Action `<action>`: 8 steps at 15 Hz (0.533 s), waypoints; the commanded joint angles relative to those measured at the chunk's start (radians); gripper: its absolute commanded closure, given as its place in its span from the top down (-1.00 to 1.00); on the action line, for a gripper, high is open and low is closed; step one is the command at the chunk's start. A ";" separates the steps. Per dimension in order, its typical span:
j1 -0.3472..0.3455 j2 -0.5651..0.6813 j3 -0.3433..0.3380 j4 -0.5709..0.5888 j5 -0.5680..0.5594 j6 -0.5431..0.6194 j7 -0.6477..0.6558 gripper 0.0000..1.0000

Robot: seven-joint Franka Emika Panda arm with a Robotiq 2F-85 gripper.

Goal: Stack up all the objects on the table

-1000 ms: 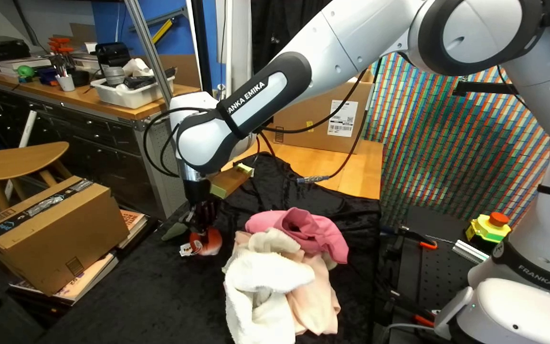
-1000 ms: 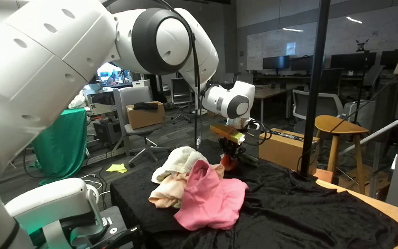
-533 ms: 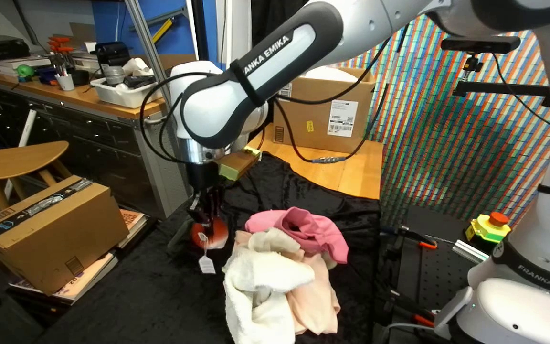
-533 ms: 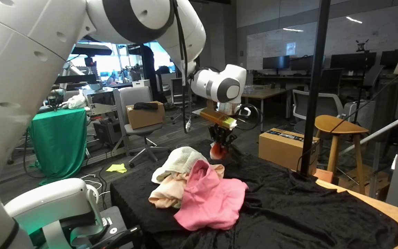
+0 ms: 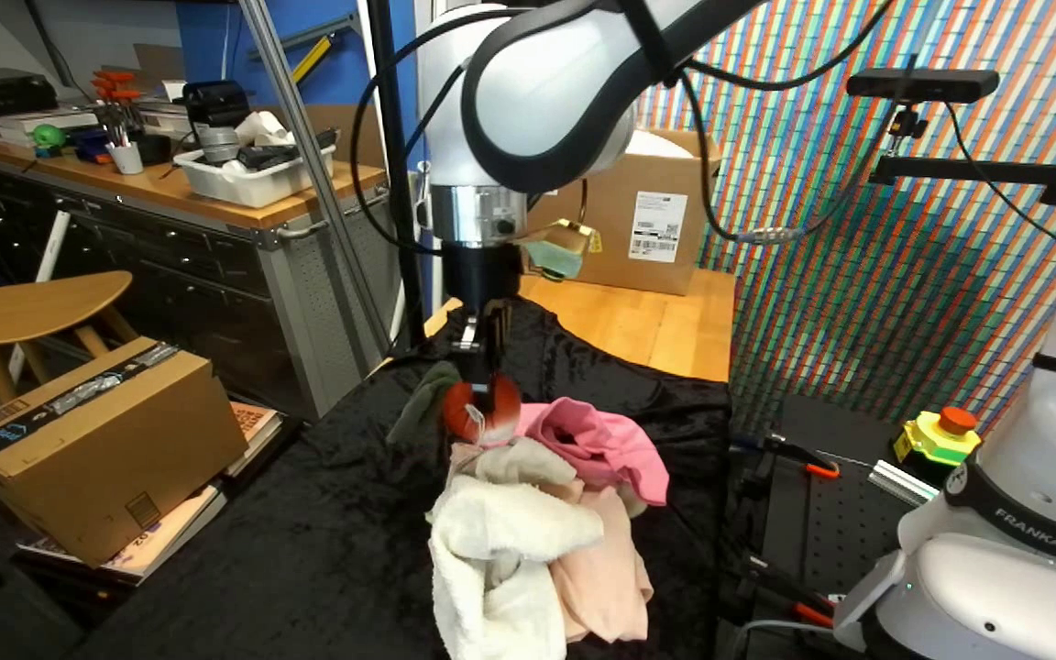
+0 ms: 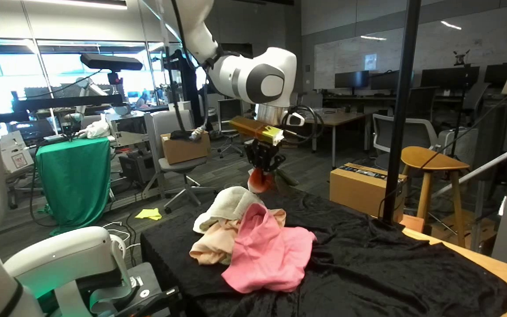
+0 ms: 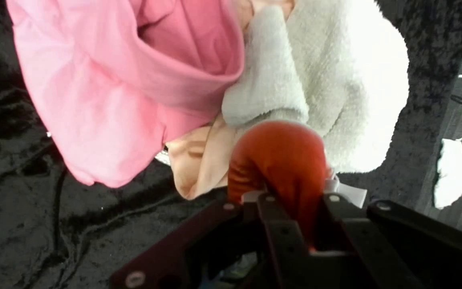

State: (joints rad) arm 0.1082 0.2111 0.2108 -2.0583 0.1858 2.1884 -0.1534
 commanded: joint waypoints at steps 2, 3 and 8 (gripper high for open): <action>-0.003 -0.242 -0.018 -0.252 0.081 0.041 -0.076 -0.78; 0.002 -0.271 -0.025 -0.283 0.087 0.040 -0.083 -0.78; 0.019 -0.300 -0.041 -0.390 0.079 0.153 -0.063 -0.78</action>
State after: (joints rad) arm 0.1065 -0.0529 0.1850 -2.3761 0.2469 2.2500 -0.2119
